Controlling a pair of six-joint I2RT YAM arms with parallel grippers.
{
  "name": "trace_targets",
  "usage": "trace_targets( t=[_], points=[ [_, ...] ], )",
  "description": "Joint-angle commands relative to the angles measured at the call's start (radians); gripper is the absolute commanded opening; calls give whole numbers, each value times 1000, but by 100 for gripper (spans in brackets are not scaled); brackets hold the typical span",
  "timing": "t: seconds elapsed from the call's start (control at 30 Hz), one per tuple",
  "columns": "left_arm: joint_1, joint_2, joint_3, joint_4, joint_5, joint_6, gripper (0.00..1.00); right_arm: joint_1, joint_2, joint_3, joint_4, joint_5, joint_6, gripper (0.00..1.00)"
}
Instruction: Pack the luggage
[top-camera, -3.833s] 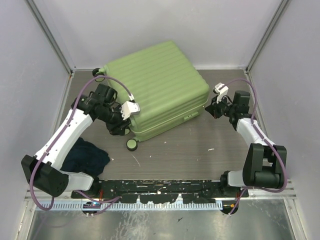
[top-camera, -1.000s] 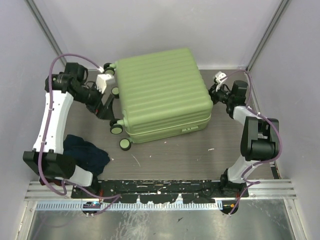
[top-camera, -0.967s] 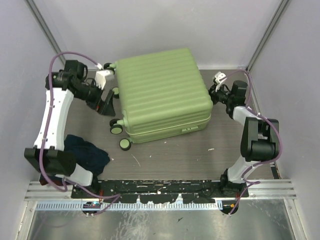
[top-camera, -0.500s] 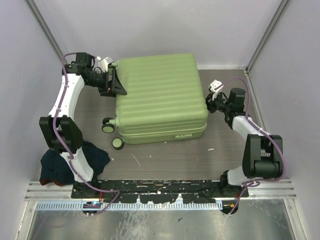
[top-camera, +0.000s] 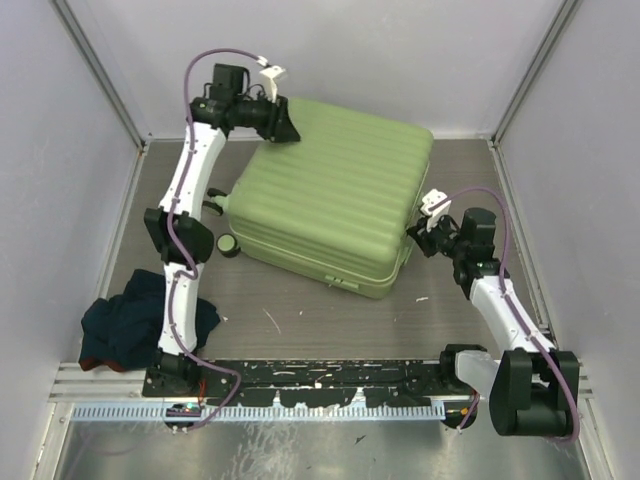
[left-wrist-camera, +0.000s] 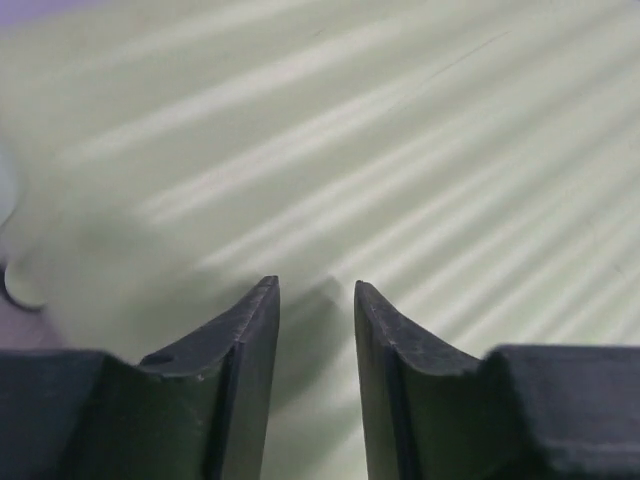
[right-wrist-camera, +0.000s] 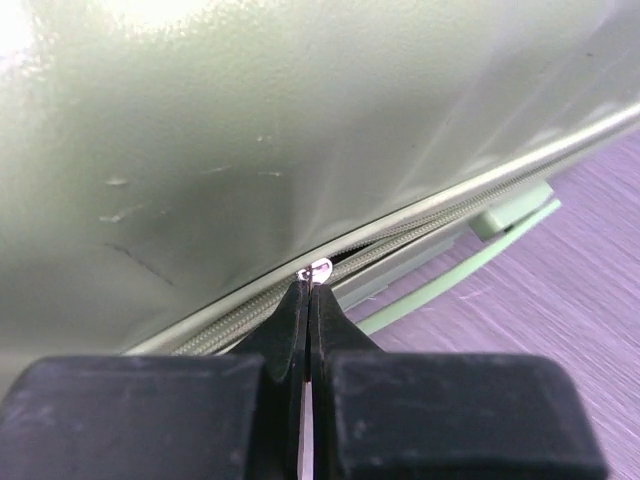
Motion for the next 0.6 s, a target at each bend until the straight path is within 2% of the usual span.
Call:
trace_targets(
  t=[0.0, 0.07, 0.2, 0.4, 0.47, 0.57],
  points=[
    [-10, 2, 32, -63, -138, 57, 47, 121, -66, -22, 9, -219, 100, 1],
    [19, -123, -87, -16, -166, 110, 66, 158, -61, -31, 48, -199, 131, 1],
    [22, -384, -356, -7, -245, 252, 81, 242, -35, -33, 128, -156, 212, 1],
    [-49, -673, -657, -80, -263, 293, 87, 396, -8, -29, 221, -84, 301, 1],
    [-102, -761, -759, -57, -294, 278, 90, 437, 14, -18, 247, -52, 320, 0],
    [-194, -902, -937, 2, -371, 289, 88, 494, 59, -4, 298, -5, 355, 1]
  ],
)
